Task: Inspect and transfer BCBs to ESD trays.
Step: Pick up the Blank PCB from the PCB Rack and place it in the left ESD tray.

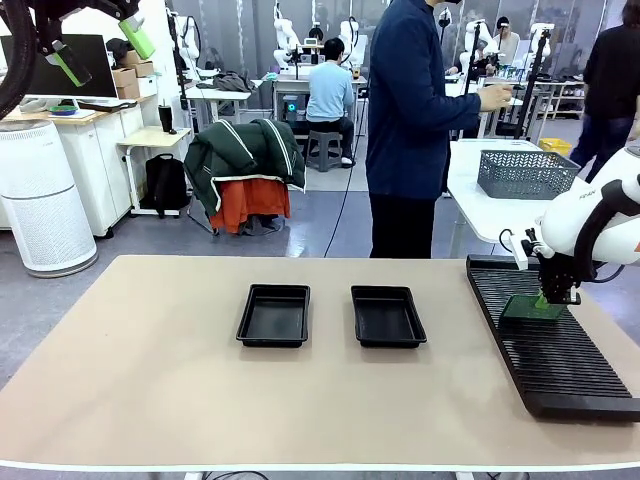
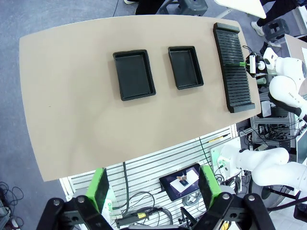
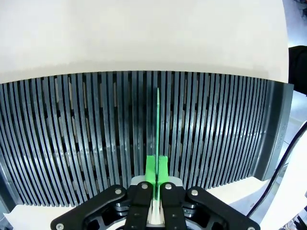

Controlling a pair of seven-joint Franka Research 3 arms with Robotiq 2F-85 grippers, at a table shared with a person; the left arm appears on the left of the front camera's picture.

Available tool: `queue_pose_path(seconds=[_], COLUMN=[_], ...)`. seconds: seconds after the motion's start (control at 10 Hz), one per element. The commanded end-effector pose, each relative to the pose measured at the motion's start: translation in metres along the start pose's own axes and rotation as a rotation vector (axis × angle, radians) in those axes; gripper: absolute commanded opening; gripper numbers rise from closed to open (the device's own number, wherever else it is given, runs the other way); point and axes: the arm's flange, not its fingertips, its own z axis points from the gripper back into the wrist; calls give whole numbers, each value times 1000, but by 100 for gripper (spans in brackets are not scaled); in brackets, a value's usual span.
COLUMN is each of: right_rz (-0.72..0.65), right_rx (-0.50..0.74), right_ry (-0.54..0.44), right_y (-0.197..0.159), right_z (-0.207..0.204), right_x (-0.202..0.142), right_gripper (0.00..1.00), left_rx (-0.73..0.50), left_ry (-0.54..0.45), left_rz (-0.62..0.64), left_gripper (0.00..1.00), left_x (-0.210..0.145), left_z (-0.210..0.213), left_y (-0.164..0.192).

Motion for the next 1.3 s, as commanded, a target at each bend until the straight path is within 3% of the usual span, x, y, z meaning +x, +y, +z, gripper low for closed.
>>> queue_pose_path(seconds=[0.0,0.3,0.6,0.9,1.2], right_rz=[8,35,-39,-52,-49], right_rx=[-8,-27,52,64,82], right_ry=[8,69,29,53,25], right_y=[-1,-18,-38,-47,-52], right_z=[17,73,150,217,245], right_x=[-10,-36,-60,-69,-71], right_gripper=[2,2,2,2,2], left_rx=[-13,-13,-13,-13,-13], left_ry=[-7,-7,-7,-7,-7], left_rz=[-6,-6,-6,-6,-6], left_gripper=[100,100,100,100,100], left_x=[0,0,0,0,0], left_z=[-1,-1,-1,-1,-1], left_y=[-1,-1,-1,-1,-1])
